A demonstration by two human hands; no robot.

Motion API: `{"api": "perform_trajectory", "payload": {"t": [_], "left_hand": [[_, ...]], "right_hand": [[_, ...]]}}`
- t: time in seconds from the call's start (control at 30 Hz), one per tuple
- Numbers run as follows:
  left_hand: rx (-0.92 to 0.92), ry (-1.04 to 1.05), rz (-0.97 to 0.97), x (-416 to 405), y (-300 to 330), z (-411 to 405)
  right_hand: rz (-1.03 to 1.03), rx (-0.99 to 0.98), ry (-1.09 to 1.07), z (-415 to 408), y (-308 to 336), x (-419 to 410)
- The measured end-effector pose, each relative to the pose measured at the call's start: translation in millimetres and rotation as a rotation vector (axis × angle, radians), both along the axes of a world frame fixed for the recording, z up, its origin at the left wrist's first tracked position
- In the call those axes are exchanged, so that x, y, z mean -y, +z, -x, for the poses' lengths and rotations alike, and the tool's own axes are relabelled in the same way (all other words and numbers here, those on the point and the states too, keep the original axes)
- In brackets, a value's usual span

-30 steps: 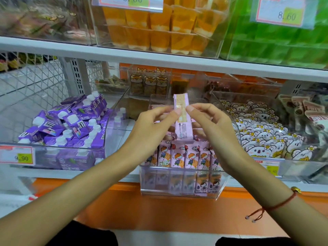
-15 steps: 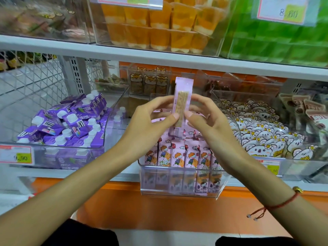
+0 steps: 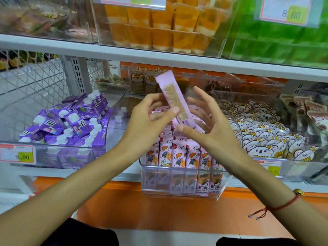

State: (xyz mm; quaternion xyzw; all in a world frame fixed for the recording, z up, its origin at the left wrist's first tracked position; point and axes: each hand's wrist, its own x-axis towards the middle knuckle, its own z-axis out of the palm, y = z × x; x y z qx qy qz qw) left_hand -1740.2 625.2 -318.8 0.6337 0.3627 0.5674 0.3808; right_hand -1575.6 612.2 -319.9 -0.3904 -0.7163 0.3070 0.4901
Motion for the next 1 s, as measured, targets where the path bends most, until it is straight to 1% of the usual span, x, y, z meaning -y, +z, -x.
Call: {"api": "perform_trajectory", "payload": {"t": [0.07, 0.17, 0.27, 0.33, 0.43, 0.5, 0.6, 0.7, 0.77, 0.83, 0.87, 0.93, 0.97, 1.0], "left_hand": [[0.084, 0.018, 0.059, -1, 0, -1], [0.130, 0.020, 0.127, -1, -1, 0], [0.148, 0.017, 0.104, -4, -1, 5], [0.122, 0.014, 0.058, -5, 1, 8], [0.058, -0.026, 0.033, -4, 1, 7], [0.022, -0.022, 0.001, -4, 1, 6], [-0.057, 0.013, -0.105, -4, 3, 7], [-0.139, 0.084, -0.186, -5, 4, 9], [-0.110, 0.142, -0.208, -8, 4, 11], [-0.060, 0.223, -0.217, -11, 3, 13], [-0.032, 0.267, -0.215, -14, 2, 16], [0.006, 0.334, -0.209, -20, -1, 20], [0.007, 0.349, -0.200, -23, -3, 23], [-0.004, 0.357, -0.190, -26, -5, 24]], "right_hand": [[-0.018, 0.012, -0.004, 3, -1, 2], [-0.071, -0.031, -0.027, 4, 2, 2], [0.008, -0.108, -0.007, -1, 3, -2], [0.113, -0.197, 0.006, -3, 2, -4], [0.269, -0.426, -0.009, -5, 3, -8], [0.335, -0.538, -0.022, -7, 5, -11], [0.404, -0.603, -0.020, -9, 4, -15], [0.467, -0.598, -0.007, -7, 5, -20], [0.490, -0.554, -0.012, -3, 8, -27], [0.433, -0.429, -0.102, 0, 8, -38], [0.348, -0.292, -0.184, 1, 6, -45], [0.108, 0.104, -0.329, 3, 2, -59], [0.022, 0.302, -0.349, 3, -1, -65], [-0.017, 0.470, -0.336, 4, -5, -72]]}}
